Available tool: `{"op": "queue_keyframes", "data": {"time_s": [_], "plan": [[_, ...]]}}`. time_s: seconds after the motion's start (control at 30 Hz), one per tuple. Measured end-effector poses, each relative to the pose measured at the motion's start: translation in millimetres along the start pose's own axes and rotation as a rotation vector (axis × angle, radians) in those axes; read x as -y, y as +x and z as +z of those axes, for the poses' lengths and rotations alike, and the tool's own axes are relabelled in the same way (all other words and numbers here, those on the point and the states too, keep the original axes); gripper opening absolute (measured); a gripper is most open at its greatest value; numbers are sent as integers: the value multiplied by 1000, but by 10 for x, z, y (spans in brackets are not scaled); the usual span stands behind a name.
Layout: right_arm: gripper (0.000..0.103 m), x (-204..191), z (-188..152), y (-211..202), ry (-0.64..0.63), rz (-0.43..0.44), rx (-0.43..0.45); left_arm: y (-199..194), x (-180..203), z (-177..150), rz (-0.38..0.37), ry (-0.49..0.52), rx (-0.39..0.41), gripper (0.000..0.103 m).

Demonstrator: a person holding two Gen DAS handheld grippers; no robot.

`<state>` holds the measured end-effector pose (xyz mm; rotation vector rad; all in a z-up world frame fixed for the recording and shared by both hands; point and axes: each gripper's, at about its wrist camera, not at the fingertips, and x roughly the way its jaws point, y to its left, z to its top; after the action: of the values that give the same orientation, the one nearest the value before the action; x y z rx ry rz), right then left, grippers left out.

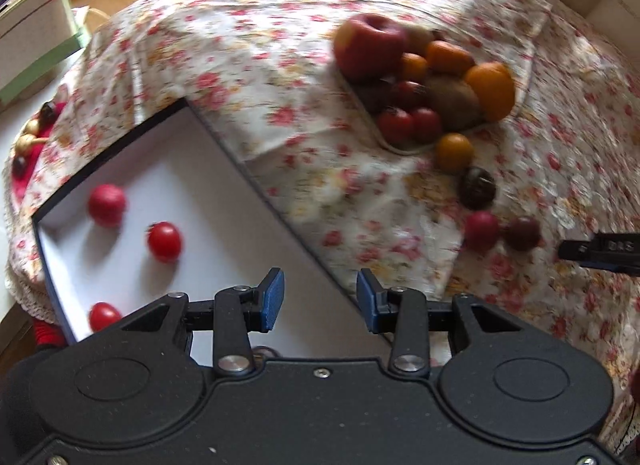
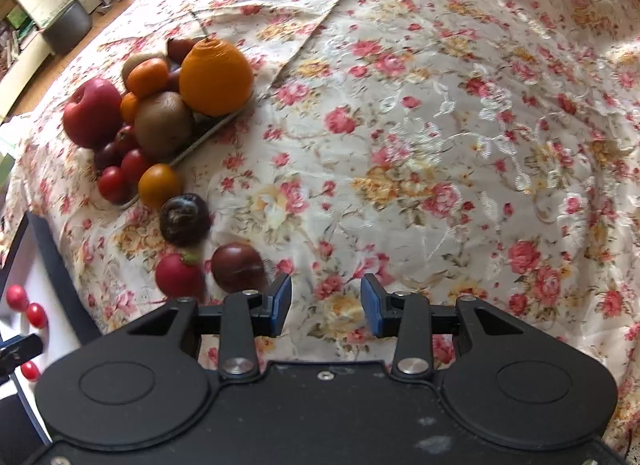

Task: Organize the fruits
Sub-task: 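Reach the right gripper to the dark red plum and close on it, then grasp the red radish with the left gripper while the right gripper holds the plum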

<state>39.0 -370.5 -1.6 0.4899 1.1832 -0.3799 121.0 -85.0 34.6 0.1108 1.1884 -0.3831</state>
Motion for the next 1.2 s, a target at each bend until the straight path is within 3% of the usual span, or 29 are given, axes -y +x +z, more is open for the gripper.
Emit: {"op": "queue_keyframes", "data": {"time_s": [0.17,0.33,0.6,0.77,0.93,1.2], "plan": [[41,-166,3,-20,-41,47,6,89,329,5,-63,24,-38,48],[41,-381,73,38,-77,75,5,192,475,28,-60,25,-57,48],[42,-498,158,291,-76,103,-34,266,398,50,-50,-15,-71,48],[41,-563,128,389,-85,77,-43,299,381,78,-51,-28,-90,48],[39,-440,113,270,-67,95,-30,264,539,134,-70,-2,-74,48],[39,8,87,154,-11,17,23,304,1060,224,-92,92,-26,48]]}}
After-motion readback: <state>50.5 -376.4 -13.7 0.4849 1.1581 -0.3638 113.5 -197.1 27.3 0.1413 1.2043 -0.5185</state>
